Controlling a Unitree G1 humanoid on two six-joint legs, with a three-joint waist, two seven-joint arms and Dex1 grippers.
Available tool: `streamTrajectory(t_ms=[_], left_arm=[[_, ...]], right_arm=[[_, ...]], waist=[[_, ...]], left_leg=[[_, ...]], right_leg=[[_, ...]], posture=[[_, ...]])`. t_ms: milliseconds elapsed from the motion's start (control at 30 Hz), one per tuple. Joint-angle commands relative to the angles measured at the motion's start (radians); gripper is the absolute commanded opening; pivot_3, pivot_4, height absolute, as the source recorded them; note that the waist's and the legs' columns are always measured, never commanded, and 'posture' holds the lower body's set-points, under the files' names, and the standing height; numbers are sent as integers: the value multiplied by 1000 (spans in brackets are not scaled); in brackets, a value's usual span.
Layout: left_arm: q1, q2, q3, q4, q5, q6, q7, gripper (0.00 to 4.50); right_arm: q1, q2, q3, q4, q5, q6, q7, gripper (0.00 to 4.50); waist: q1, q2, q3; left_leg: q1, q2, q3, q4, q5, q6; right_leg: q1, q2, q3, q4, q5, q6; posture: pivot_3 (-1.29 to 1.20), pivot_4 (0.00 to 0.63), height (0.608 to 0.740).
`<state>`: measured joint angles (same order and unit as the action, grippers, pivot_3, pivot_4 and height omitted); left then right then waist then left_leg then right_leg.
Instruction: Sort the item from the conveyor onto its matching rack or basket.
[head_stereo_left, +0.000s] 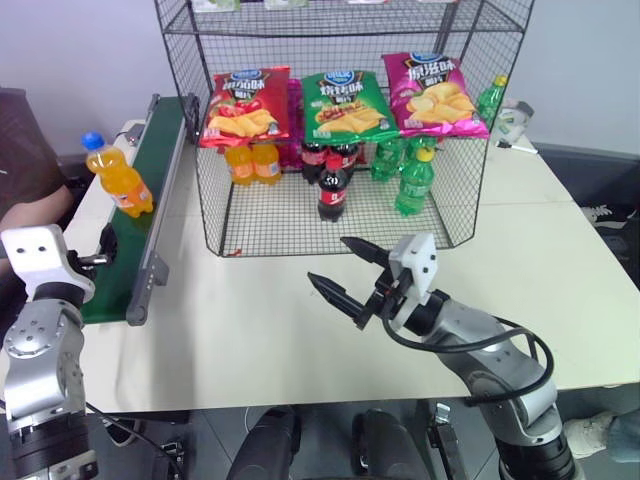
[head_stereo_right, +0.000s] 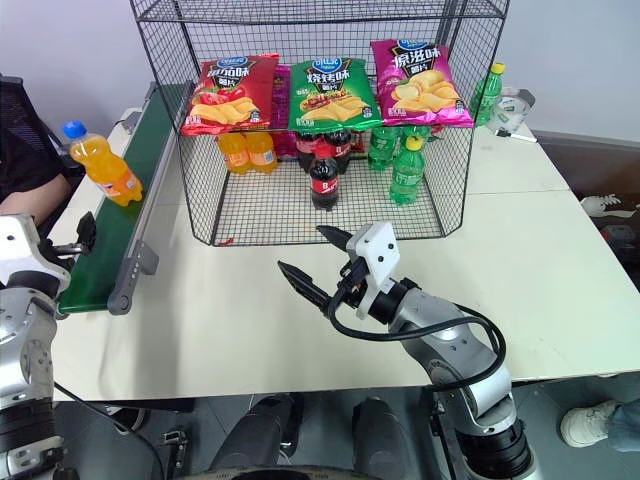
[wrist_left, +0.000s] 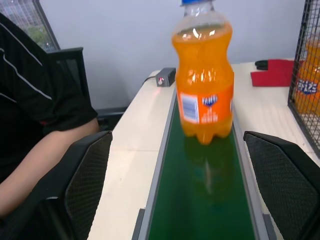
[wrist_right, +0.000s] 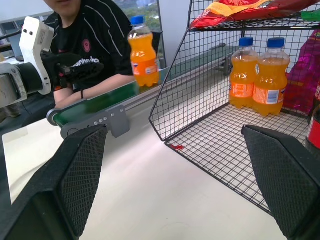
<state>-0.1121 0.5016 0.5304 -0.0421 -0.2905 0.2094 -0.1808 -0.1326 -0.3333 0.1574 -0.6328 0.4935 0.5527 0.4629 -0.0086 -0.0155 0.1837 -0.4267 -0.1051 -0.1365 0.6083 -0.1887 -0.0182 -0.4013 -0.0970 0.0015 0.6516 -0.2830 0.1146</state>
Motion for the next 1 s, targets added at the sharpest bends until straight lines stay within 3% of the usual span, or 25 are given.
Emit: streamTrajectory(t_ms=[33,867,933,1000], left_arm=[[5,6,19,-26,-16,-23,-16,4400],[-2,15,38,-38,-49,-19,-43,4400],[2,13,39,-45,-49,-22,-40,3875],[5,14,38,-49,-51,-21,-35,3062]], right_arm=[[-14,8,1,-45,10,-16,1,4500],[-62,25,21,-95,32,60,-54,4500],[-69,26,22,-97,36,66,-61,4500],[-73,27,21,-98,39,71,-66,4500]], waist=[[0,0,0],[0,0,0],[0,0,0],[-1,0,0]], left_leg=[[0,0,0,0,0,0],[0,0,0,0,0,0],[0,0,0,0,0,0],[0,0,0,0,0,0]], right_leg=[[0,0,0,0,0,0],[0,0,0,0,0,0],[0,0,0,0,0,0],[0,0,0,0,0,0]], posture=[[0,150,740],[0,150,740],[0,150,740],[0,150,740]])
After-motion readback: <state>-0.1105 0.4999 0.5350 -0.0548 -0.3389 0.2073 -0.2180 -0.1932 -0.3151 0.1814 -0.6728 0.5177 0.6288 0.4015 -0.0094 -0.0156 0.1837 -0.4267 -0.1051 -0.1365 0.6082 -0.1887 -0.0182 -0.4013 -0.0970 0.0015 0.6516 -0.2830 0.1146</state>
